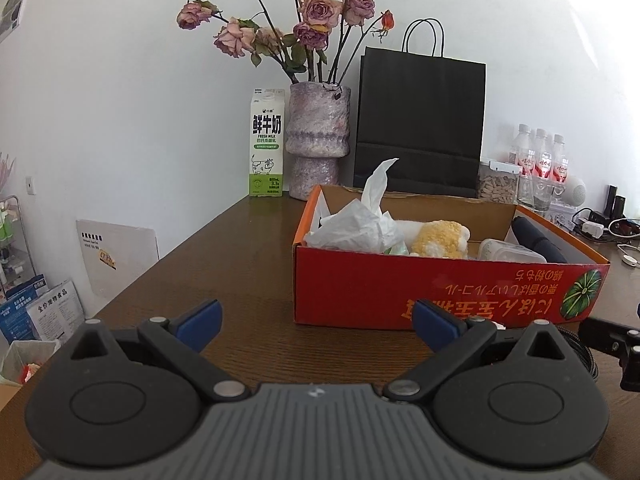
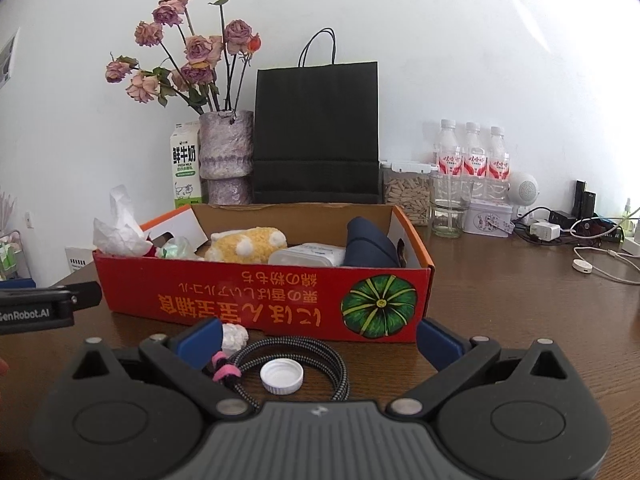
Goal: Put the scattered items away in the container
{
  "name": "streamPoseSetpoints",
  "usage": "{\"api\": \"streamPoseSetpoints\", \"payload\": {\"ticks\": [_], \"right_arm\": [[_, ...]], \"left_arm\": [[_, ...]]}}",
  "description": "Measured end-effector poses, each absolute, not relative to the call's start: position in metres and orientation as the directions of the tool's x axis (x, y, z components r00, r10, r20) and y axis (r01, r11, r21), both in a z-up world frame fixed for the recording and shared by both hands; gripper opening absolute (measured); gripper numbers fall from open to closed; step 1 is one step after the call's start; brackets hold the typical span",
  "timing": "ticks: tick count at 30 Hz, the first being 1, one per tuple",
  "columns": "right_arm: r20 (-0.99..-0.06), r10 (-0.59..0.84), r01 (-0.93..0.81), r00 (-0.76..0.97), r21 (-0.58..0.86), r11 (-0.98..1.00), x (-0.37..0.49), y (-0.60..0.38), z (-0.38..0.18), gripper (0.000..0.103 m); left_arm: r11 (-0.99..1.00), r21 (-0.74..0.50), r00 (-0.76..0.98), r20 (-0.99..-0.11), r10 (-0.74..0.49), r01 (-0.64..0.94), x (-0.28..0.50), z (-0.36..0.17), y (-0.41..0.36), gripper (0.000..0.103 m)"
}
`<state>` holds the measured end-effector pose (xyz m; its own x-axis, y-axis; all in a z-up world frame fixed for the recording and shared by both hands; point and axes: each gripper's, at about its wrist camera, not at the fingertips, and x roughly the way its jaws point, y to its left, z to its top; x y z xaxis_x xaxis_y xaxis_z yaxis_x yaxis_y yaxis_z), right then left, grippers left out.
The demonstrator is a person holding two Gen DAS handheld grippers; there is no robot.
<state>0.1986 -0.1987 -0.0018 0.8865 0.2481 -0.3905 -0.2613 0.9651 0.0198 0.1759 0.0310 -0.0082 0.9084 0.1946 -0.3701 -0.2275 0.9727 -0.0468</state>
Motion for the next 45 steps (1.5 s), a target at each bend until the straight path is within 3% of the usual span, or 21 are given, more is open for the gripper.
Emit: {"api": "streamPoseSetpoints", "payload": {"ticks": [20, 25, 30, 45], "right_arm": [[-0.665, 0.274, -0.3, 0.695, 0.078, 0.951, 0.265, -0.167, -0.019, 0.103], [-0.648, 0.258, -0.334, 0.716, 0.006, 0.943, 0.261, -0.156, -0.025, 0.102], [-0.626, 0.284, -0.352, 0.727, 0.016, 0.936, 0.253, -0.157, -0.023, 0.094], [-0.529, 0.304, -0.34, 0.793, 0.031, 0.94, 0.238, -0.169, -0.01, 0.092]], "left_arm": [[0.961, -0.093, 0.84, -0.512, 0.177, -0.259, 0.187, -0.018, 0.048, 0.103], [0.959, -0.1, 0.824, -0.541, 0.171, -0.265, 0.191, -0.021, 0.05, 0.103], [0.959, -0.1, 0.819, -0.548, 0.169, -0.265, 0.192, -0.022, 0.05, 0.103], [0.965, -0.091, 0.825, -0.543, 0.159, -0.246, 0.19, -0.021, 0.047, 0.103]]}}
